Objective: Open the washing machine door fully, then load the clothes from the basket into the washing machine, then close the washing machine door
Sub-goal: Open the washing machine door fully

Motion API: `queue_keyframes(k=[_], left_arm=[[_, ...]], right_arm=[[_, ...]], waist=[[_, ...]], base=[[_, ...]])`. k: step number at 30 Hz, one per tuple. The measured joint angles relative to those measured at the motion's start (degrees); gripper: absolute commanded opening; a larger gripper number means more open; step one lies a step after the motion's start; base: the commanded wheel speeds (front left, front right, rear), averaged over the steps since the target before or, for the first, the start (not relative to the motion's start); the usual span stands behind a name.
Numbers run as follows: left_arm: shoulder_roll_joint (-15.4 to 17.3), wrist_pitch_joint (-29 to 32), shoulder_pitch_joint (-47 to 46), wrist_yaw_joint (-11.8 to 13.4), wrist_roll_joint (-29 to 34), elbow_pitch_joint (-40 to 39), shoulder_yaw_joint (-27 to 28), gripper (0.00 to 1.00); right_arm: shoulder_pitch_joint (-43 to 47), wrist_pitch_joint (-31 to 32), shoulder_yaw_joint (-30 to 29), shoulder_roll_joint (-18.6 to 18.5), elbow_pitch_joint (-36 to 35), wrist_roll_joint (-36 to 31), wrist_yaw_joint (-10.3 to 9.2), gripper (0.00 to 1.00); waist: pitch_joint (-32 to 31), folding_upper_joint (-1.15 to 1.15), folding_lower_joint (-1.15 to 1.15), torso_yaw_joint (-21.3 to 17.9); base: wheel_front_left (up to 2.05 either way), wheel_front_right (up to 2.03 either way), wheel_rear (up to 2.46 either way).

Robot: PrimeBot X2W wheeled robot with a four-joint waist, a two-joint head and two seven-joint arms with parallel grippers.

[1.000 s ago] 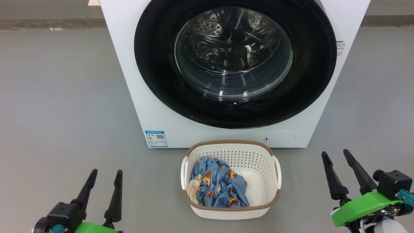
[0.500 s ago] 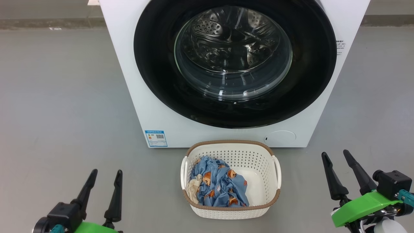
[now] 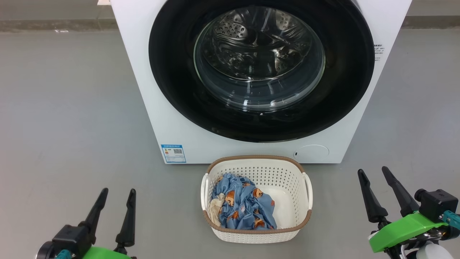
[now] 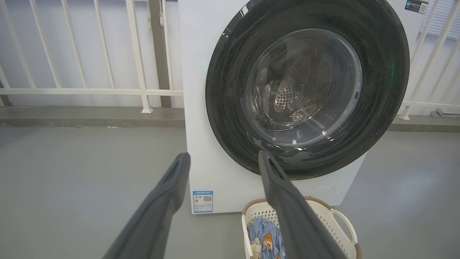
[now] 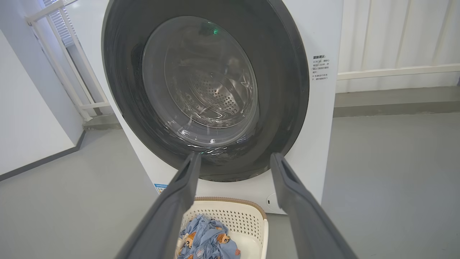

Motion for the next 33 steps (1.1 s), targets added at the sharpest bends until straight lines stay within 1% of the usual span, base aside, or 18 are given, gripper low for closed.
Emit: queue_keyframes(k=[25,33], left_arm=[[0.25,0.00,-0.01,0.00,0.16,0.03,0.02,1.00],[0.40,0.00,-0.03,0.00,1.12,0.26,0.11,1.00]], right_arm=[[-0.01,0.00,0.02,-0.07,0.01,0.00,0.00,1.00],[-0.01,0.00,0.07,-0.03,0.04,0.01,0.00,1.00]], waist=[[0.19,0.00,0.00,-0.09],[0.25,0.00,0.00,-0.07]], base=[[0.00,0.00,-0.01],[0.46,0.46,-0.91]])
